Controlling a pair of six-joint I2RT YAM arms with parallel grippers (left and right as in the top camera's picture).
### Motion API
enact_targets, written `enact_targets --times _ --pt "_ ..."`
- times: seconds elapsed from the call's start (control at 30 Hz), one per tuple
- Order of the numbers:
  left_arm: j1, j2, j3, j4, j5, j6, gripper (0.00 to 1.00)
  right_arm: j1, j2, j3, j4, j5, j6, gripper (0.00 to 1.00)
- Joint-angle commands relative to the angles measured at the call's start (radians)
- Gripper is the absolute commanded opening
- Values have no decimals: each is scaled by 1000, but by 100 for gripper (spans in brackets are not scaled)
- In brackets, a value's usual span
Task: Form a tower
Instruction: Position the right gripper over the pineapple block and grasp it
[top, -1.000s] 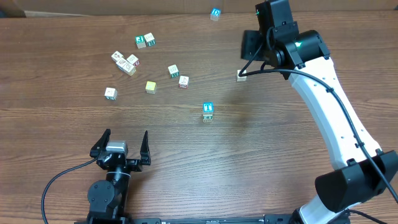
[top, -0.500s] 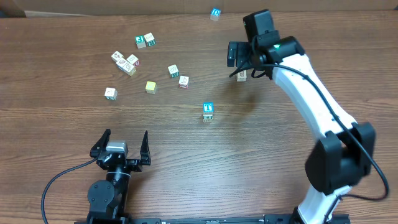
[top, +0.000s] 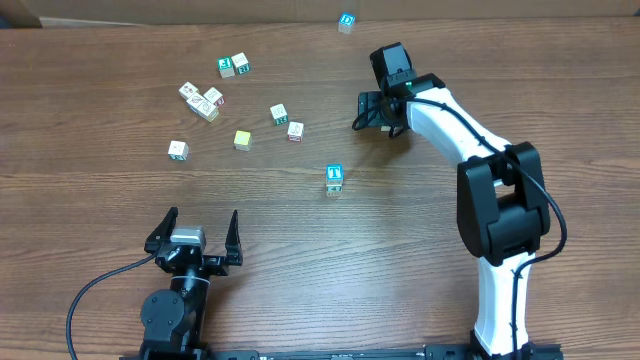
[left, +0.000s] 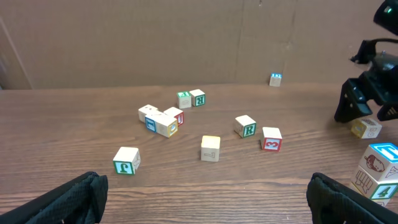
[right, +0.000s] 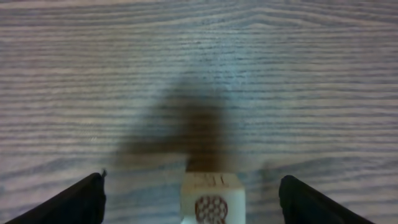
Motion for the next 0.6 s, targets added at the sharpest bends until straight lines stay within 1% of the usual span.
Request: enact_targets --times 0.0,0.13,0.17,0.23,0.3,0.37,0.57 --pt "7 -10 -3 2 8 16 100 -24 10 0 10 0 0 80" --pt "7 -10 -3 2 8 16 100 -35 10 0 7 0 0 73" --pt "7 -10 -3 2 8 16 100 -36 10 0 6 0 0 69" --pt "7 -10 -3 2 8 16 100 -36 10 0 1 0 0 65" --pt "7 -10 -3 2 8 16 99 -36 10 0 -8 0 0 62" --pt "7 -10 -3 2 8 16 99 -36 10 0 -21 0 0 56" --pt "7 -10 -3 2 8 16 99 -35 10 0 -46 -1 0 53"
